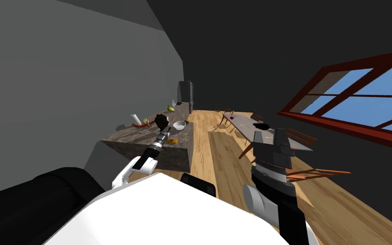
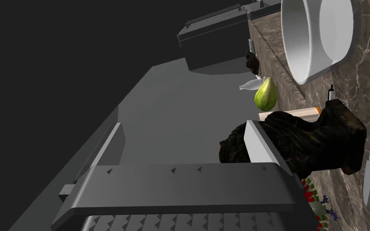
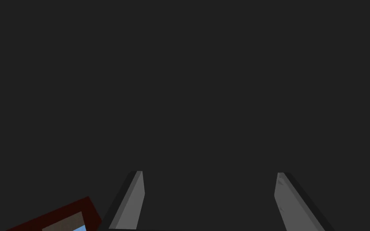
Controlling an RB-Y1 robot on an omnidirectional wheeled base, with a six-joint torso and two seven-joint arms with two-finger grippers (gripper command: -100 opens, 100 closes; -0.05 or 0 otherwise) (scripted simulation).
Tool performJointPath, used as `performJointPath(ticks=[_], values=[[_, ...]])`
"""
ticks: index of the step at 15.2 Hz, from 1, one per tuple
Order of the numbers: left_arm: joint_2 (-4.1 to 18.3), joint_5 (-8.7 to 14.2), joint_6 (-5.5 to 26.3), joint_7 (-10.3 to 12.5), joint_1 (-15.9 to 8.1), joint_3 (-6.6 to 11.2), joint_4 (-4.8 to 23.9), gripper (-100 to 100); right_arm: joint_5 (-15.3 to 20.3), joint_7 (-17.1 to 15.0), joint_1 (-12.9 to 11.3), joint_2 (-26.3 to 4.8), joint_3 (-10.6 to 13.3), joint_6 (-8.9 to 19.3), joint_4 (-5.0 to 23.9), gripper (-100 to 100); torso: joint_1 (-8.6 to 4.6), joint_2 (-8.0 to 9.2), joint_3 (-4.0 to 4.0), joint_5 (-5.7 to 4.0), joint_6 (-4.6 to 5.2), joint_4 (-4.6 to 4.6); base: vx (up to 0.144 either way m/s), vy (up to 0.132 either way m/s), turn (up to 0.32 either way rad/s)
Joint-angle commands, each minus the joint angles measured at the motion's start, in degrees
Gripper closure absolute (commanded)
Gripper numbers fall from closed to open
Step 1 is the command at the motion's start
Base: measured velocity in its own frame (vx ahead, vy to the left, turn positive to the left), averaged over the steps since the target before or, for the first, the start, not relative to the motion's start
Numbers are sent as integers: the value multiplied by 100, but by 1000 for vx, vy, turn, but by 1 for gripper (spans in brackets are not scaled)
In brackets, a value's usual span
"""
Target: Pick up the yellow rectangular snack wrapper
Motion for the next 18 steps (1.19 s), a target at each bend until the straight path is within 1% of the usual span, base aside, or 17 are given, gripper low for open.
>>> performJointPath(ticks=[1, 2, 4, 5, 6, 7, 8, 9, 10, 11, 12, 13, 14, 16, 17, 18], values=[[63, 63, 260, -55, 65, 130, 44, -100, 0, 0, 0, 0, 0, 0, 0, 0, 0, 0, 0, 0, 0, 0, -41, 8, -187], [151, 164, 399, -116, 147, 325, 89, -100, 0, 0, 0, 0, 0, 0, 0, 0, 1, 0, 0, 0, 0, 0, -58, 9, -266], [151, 164, 558, -116, 147, 325, 89, -100, 0, 0, 0, 0, 0, 0, 0, 0, 4, 8, 4, 0, -1, 2, -50, 14, -130], [151, 164, 571, -116, 147, 325, 89, -100, 0, 0, 1, 0, -1, 0, 0, 0, 5, 4, 3, 1, -3, 1, -19, 9, 18], [234, 273, 770, -175, 229, 526, 136, -100, 0, 0, 1, 0, -1, 0, 0, 0, 3, -3, -1, 1, -4, 0, -22, 3, -154], [234, 273, 868, -175, 229, 526, 136, -100, 0, 0, 0, 0, 0, 0, 0, 0, 2, -4, -3, 0, 0, -1, -30, 3, -227], [234, 273, 899, -175, 229, 526, 136, -100, 0, 0, 0, 0, 0, 0, 0, 0, 2, -5, -3, 1, 1, -1, -25, 6, -98], [314, 390, 1082, -233, 309, 733, 185, -100, 0, 0, 1, 0, 0, 0, 0, 0, 1, -6, -3, 0, -2, -1, -28, 4, -161], [314, 390, 1211, -233, 309, 733, 185, -100, 0, 0, 0, 0, 0, 0, 0, 0, 1, -5, -3, 0, -1, -1, -33, 8, -182], [314, 390, 1240, -233, 309, 733, 185, -100, 0, 0, 0, 0, 0, 0, 0, 0, 2, -3, -2, 0, -1, -1, -28, 9, -78], [389, 516, 1448, -288, 387, 944, 235, -100, 0, 0, 1, 0, -1, 0, 0, 0, 2, -5, -2, 1, -2, -1, -33, 4, -205], [389, 516, 1587, -288, 387, 944, 235, -100, 0, 0, 0, 0, 0, 0, 0, 0, 3, -4, -3, 0, 1, -1, -34, 7, -207], [460, 649, 1723, -340, 462, 1157, 287, -100, 0, 0, 0, 0, 0, 0, 0, 0, 3, -3, -2, 1, -1, -1, -34, 6, -245], [460, 649, 1943, -340, 462, 1157, 287, -100, 0, 0, 0, 0, 0, 0, 0, 0, 4, -3, -2, 1, 0, 0, -27, 7, -144], [460, 649, 1958, -340, 462, 1157, 287, -100, 0, 0, 1, 0, -1, 0, 0, 0, 4, -6, -3, 1, -3, -1, -12, 5, 15], [524, 789, 2144, -389, 533, 1370, 341, -100, 0, 0, 1, 0, -1, 0, 0, 0, 3, -9, -5, 1, -4, -2, -12, -1, -197]])
